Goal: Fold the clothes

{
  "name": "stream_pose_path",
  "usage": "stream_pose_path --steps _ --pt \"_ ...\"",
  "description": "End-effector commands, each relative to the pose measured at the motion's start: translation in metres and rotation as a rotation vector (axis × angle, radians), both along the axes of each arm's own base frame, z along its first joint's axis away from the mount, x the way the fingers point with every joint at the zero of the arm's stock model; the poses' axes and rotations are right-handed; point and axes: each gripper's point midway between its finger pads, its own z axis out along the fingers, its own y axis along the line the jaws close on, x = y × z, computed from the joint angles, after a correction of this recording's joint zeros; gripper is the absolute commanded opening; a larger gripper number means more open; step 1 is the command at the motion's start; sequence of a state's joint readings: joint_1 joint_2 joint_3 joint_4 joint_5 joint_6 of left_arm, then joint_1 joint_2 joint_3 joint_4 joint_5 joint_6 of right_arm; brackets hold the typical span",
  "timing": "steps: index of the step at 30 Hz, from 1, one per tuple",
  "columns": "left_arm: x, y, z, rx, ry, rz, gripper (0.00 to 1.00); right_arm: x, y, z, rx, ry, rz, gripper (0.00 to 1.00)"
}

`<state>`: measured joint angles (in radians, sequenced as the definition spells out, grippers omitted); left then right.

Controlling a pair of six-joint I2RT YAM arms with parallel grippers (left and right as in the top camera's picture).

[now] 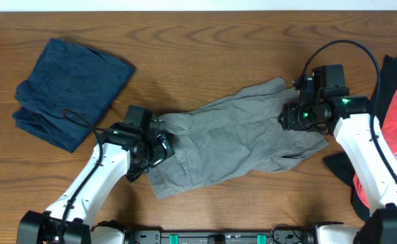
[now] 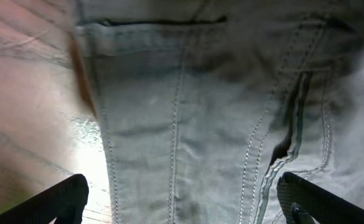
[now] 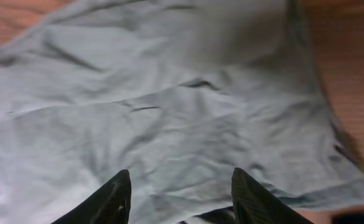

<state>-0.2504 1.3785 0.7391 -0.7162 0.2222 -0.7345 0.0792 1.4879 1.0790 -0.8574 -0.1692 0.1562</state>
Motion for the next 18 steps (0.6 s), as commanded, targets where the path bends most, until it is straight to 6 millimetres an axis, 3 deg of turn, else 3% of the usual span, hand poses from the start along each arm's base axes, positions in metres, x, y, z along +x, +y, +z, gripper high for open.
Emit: stream_pose_path --steps 1,7,13,18 --pt "-0.004 -0.002 -0.002 -0.016 0.011 -0.022 0.98 -0.001 -0.018 -0.02 -0.082 0.072 -0.094 0.51" --pt "-0.004 -0.002 -0.002 -0.016 0.011 -0.025 0.98 0.035 -0.027 -0.044 -0.087 0.014 -0.134 0.62" --pt "-0.004 -0.002 -0.002 -0.016 0.011 -0.025 0.98 0.064 -0.033 -0.054 -0.068 -0.059 -0.156 0.58" --pt "-0.004 -0.002 -0.002 -0.016 0.011 -0.025 0.98 0.073 -0.015 -0.068 -0.001 -0.067 -0.065 0.53"
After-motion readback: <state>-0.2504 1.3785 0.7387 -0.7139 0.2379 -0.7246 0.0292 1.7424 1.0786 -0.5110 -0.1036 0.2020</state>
